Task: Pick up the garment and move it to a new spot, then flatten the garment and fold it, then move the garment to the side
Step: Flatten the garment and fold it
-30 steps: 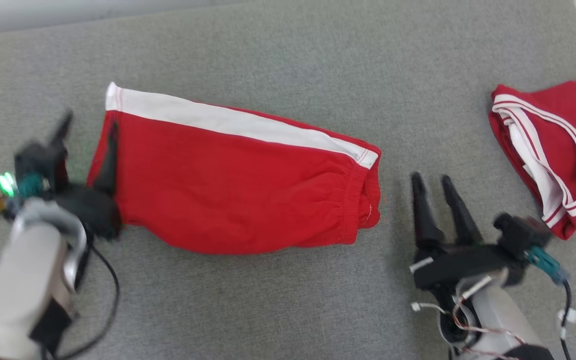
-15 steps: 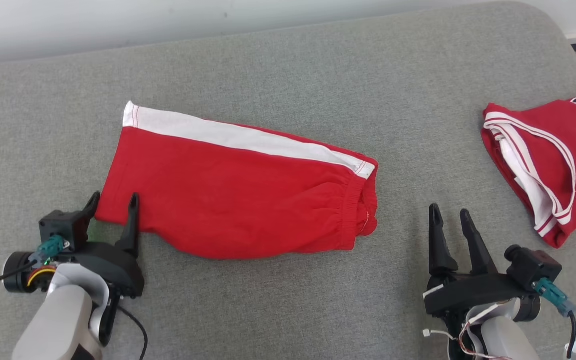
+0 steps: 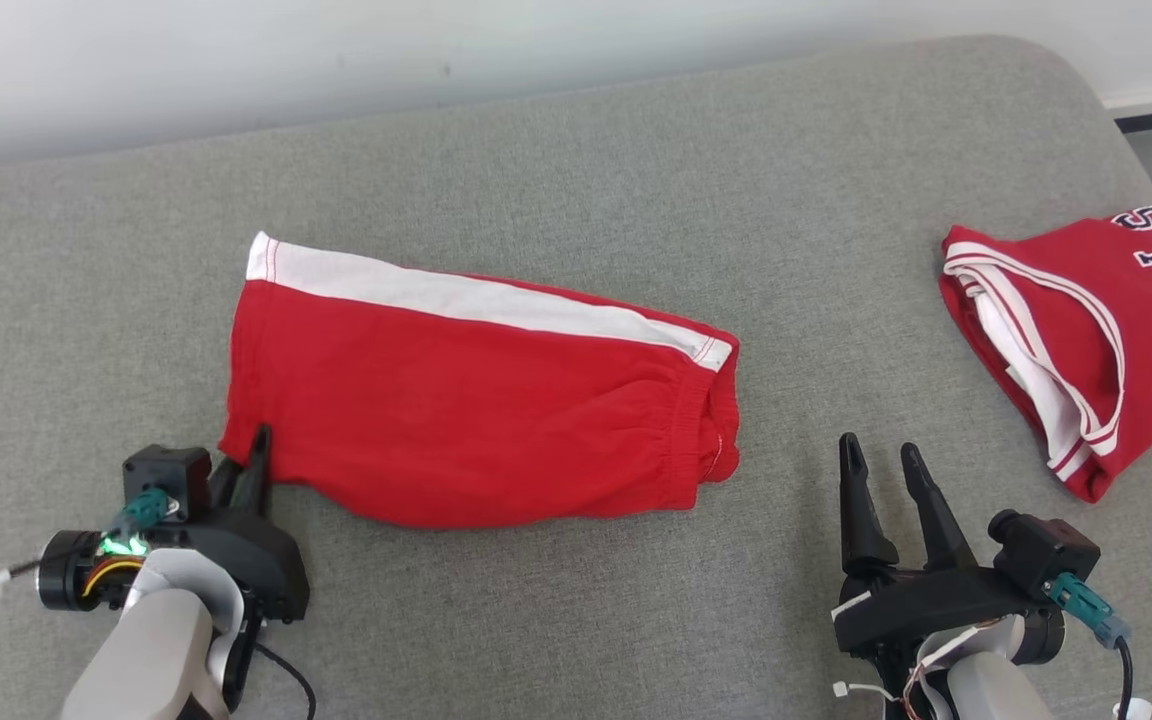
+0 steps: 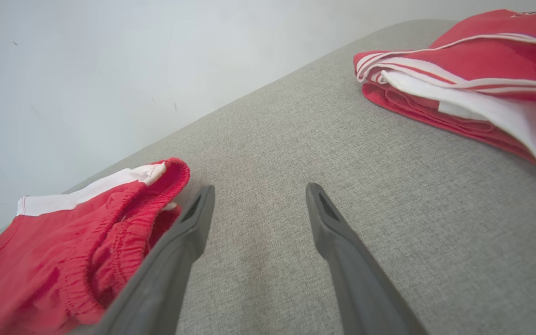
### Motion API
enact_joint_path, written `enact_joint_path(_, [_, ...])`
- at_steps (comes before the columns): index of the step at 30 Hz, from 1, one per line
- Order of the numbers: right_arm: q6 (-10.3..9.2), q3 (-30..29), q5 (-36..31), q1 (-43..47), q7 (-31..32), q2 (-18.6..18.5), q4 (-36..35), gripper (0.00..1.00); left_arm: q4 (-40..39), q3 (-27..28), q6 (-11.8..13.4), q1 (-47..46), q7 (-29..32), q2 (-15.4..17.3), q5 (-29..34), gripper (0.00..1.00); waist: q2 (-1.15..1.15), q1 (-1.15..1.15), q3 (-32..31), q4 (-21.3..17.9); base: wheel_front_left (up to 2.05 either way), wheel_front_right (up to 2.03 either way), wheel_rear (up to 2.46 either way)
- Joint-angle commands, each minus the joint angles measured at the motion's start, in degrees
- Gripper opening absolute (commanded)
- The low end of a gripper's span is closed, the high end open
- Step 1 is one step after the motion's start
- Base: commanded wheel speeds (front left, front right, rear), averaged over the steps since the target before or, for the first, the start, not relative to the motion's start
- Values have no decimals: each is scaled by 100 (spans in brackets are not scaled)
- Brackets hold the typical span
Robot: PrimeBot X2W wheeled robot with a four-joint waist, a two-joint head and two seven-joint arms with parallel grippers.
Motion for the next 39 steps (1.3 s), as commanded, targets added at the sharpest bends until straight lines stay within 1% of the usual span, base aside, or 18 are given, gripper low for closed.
enact_joint_path(1, [-16, 22, 39, 71, -23, 26, 9, 100, -47, 65, 10, 108, 23, 18, 32, 0, 0, 1, -100, 5, 0, 0, 0])
enact_joint_path(9, [-16, 9, 90, 371, -23, 31, 117, 100, -930, 592, 223, 878, 6, -119, 124, 0, 0, 1, -600, 186, 0, 0, 0])
enact_joint_path(14, [-16, 30, 149, 546, -23, 33, 158, 100, -1304, 828, 255, 1351, 6, -224, 267, 0, 0, 1, -848, 340, 0, 0, 0])
enact_joint_path(18, [-16, 57, 190, 670, -23, 32, 188, 100, -1603, 1114, 351, 1795, 6, -397, 302, 0, 0, 1, -1030, 470, 0, 0, 0])
enact_joint_path(21, [-16, 105, 215, 726, -23, 32, 222, 100, -1726, 1241, 353, 2100, 6, -509, 436, 0, 0, 1, -1121, 532, 0, 0, 0])
enact_joint_path(22, [-16, 128, 220, 749, -23, 33, 247, 100, -1835, 1366, 389, 2246, 6, -565, 512, 0, 0, 1, -1183, 556, 0, 0, 0])
enact_joint_path(25, [-16, 133, 185, 782, -23, 29, 251, 100, -2004, 1452, 396, 2516, 6, -663, 674, 0, 0, 1, -1248, 574, 0, 0, 0])
enact_joint_path(27, [-16, 130, 244, 799, -23, 31, 242, 100, -2200, 1548, 391, 2617, 6, -688, 819, 0, 0, 1, -1261, 585, 0, 0, 0])
enact_joint_path(28, [-16, 127, 250, 803, -23, 32, 237, 100, -2271, 1568, 371, 2691, 6, -709, 893, 64, 0, 1, -1262, 590, 0, 0, 0])
enact_joint_path(29, [-16, 125, 239, 808, -23, 31, 233, 100, -2340, 1612, 372, 2748, 6, -734, 963, 100, 0, 1, -1261, 596, 0, 0, 0])
enact_joint_path(35, [-16, 190, 165, 767, -23, 32, 189, 100, -2808, 1853, 431, 2911, 6, -811, 1373, 100, 0, 1, -1167, 644, 0, 0, 0])
enact_joint_path(39, [-16, 271, 131, 642, -23, 32, 172, 100, -2993, 1936, 371, 2998, 6, -898, 1546, 100, 0, 1, -1057, 724, 0, 0, 0])
